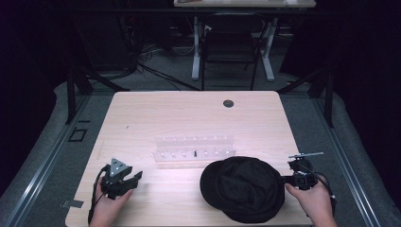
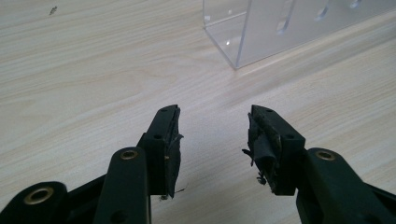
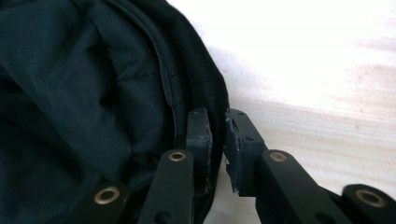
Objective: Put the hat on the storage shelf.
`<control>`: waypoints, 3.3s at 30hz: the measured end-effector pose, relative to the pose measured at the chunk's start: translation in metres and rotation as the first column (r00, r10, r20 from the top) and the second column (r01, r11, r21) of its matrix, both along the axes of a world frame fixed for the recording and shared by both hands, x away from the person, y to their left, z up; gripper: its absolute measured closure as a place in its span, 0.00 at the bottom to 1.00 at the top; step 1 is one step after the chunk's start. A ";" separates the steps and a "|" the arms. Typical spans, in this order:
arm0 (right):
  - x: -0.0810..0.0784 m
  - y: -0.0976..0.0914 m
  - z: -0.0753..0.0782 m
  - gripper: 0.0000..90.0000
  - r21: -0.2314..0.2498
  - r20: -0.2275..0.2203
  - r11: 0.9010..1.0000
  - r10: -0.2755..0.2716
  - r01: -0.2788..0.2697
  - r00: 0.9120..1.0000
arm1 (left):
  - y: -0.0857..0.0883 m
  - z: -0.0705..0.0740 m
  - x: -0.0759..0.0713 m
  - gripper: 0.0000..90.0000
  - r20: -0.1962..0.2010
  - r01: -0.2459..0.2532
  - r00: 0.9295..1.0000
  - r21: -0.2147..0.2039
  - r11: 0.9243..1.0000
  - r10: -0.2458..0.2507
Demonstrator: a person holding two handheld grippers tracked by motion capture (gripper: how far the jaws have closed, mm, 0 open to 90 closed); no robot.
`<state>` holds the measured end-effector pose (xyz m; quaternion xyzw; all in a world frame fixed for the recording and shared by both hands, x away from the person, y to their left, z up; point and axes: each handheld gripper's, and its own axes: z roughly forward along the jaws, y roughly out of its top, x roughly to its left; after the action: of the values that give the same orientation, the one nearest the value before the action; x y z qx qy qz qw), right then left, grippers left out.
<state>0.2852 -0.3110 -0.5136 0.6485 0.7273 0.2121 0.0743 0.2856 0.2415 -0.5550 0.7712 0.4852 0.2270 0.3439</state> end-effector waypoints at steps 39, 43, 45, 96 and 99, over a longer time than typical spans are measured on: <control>0.022 -0.007 -0.014 0.94 0.121 -0.279 0.992 -0.012 0.048 0.960 | 0.000 0.001 -0.001 0.58 -0.001 -0.008 1.000 -0.009 1.000 0.008; 0.023 -0.013 -0.012 0.97 0.157 -0.315 0.987 0.010 0.042 0.949 | 0.000 0.000 0.000 0.58 -0.003 -0.010 1.000 -0.008 1.000 0.010; 0.023 -0.013 -0.013 0.97 0.164 -0.307 0.985 0.000 0.053 0.952 | 0.000 0.000 0.000 0.58 -0.002 -0.010 1.000 -0.008 1.000 0.010; 0.010 -0.016 0.071 0.98 0.556 -0.230 0.831 0.116 0.033 0.966 | 0.009 0.002 0.001 0.57 0.007 -0.047 0.999 -0.025 0.999 0.047; 0.011 -0.017 0.071 0.98 0.595 -0.225 0.803 0.133 0.028 0.965 | 0.011 0.003 0.001 0.57 0.005 -0.053 0.999 -0.027 0.998 0.053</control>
<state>0.2958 -0.3281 -0.4424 0.6401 0.6457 0.3453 -0.2325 0.2866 0.2524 -0.5524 0.7527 0.5076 0.2317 0.3494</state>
